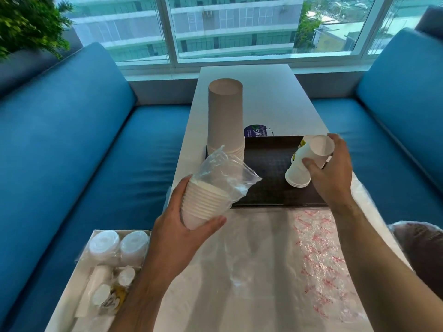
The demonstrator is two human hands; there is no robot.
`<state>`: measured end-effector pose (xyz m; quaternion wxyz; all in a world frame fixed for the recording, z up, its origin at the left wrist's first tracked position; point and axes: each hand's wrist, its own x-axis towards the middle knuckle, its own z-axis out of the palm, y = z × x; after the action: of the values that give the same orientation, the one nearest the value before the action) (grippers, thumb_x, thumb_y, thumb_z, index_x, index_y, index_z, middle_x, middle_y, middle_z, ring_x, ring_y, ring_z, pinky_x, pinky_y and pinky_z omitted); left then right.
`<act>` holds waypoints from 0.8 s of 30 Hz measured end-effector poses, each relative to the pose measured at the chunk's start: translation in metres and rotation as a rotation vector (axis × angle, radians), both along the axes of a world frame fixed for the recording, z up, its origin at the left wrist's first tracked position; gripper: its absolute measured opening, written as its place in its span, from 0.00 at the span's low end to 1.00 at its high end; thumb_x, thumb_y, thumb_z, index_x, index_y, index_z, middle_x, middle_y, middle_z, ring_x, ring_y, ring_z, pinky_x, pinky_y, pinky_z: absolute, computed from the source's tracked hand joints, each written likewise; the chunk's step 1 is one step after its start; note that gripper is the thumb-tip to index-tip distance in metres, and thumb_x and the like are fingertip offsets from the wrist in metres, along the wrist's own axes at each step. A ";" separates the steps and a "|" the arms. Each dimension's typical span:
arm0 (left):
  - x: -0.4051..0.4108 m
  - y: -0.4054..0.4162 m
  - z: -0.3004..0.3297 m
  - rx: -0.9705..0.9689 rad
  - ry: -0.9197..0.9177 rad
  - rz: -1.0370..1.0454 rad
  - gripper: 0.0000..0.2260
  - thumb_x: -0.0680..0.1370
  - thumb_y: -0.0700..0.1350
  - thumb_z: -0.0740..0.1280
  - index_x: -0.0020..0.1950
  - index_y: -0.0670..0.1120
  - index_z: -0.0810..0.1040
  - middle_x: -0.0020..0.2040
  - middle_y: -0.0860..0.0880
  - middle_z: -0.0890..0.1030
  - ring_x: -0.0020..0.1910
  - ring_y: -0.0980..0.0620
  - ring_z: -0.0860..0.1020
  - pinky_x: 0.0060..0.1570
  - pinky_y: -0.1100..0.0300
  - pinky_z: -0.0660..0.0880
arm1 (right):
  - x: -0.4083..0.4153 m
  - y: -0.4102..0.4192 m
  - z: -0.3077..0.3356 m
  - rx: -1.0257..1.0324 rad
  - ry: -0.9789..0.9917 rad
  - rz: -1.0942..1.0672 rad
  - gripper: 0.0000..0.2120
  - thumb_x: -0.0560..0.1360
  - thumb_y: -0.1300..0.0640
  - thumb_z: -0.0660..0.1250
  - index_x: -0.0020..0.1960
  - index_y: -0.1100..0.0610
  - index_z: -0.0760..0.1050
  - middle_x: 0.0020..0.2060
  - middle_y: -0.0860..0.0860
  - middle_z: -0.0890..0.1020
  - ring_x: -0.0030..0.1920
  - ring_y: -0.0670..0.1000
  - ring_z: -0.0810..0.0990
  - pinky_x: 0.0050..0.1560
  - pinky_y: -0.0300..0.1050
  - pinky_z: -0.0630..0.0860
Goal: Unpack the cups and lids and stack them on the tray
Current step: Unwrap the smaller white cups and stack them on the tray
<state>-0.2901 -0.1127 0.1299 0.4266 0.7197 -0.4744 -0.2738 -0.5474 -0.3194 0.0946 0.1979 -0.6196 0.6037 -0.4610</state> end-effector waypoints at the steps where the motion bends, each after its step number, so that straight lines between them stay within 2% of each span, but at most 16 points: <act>1: 0.000 0.000 -0.002 0.004 -0.011 -0.001 0.43 0.64 0.62 0.77 0.74 0.67 0.60 0.60 0.60 0.76 0.53 0.60 0.76 0.41 0.70 0.71 | -0.001 -0.003 -0.002 0.006 0.012 -0.002 0.36 0.71 0.62 0.77 0.73 0.55 0.64 0.68 0.54 0.73 0.66 0.56 0.72 0.69 0.58 0.71; 5: 0.001 0.001 -0.008 0.021 -0.061 0.003 0.41 0.67 0.56 0.78 0.73 0.66 0.59 0.58 0.55 0.77 0.50 0.56 0.77 0.41 0.65 0.72 | -0.005 -0.015 -0.012 0.074 0.051 0.007 0.37 0.71 0.63 0.77 0.74 0.52 0.63 0.68 0.55 0.74 0.65 0.59 0.74 0.67 0.56 0.71; 9: 0.001 0.002 -0.006 0.043 -0.064 0.000 0.40 0.68 0.55 0.79 0.71 0.65 0.58 0.59 0.56 0.76 0.49 0.57 0.76 0.38 0.71 0.69 | -0.005 -0.016 -0.014 0.103 0.088 0.024 0.38 0.71 0.63 0.78 0.75 0.53 0.63 0.69 0.56 0.73 0.66 0.58 0.72 0.68 0.56 0.70; 13: 0.000 0.004 -0.001 0.056 -0.041 0.006 0.38 0.67 0.58 0.78 0.66 0.70 0.56 0.56 0.59 0.73 0.48 0.59 0.76 0.37 0.71 0.69 | 0.004 -0.010 -0.017 0.124 0.154 0.103 0.37 0.72 0.60 0.78 0.76 0.54 0.63 0.69 0.57 0.72 0.67 0.58 0.72 0.69 0.58 0.70; 18: 0.000 0.005 0.003 0.063 -0.034 -0.006 0.38 0.62 0.65 0.73 0.65 0.73 0.54 0.55 0.65 0.70 0.50 0.61 0.74 0.40 0.69 0.70 | 0.013 -0.003 -0.030 0.183 0.184 0.200 0.37 0.71 0.59 0.78 0.75 0.50 0.65 0.69 0.55 0.73 0.67 0.58 0.73 0.67 0.61 0.72; 21: 0.000 0.005 0.002 0.063 -0.027 -0.008 0.39 0.61 0.65 0.72 0.66 0.73 0.54 0.59 0.61 0.71 0.52 0.60 0.74 0.45 0.63 0.72 | 0.017 0.003 -0.039 0.214 0.196 0.229 0.38 0.72 0.60 0.78 0.76 0.48 0.64 0.70 0.55 0.72 0.68 0.58 0.72 0.67 0.62 0.72; 24: -0.001 0.006 0.001 0.054 -0.027 -0.011 0.38 0.62 0.65 0.72 0.66 0.74 0.55 0.61 0.60 0.72 0.53 0.60 0.74 0.47 0.62 0.73 | 0.019 0.009 -0.049 0.252 0.224 0.236 0.37 0.73 0.61 0.76 0.76 0.47 0.64 0.72 0.55 0.71 0.69 0.59 0.72 0.67 0.61 0.72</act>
<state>-0.2909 -0.1066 0.1308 0.3991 0.7320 -0.4766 -0.2788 -0.5285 -0.3103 0.0457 0.2581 -0.7036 0.5983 -0.2836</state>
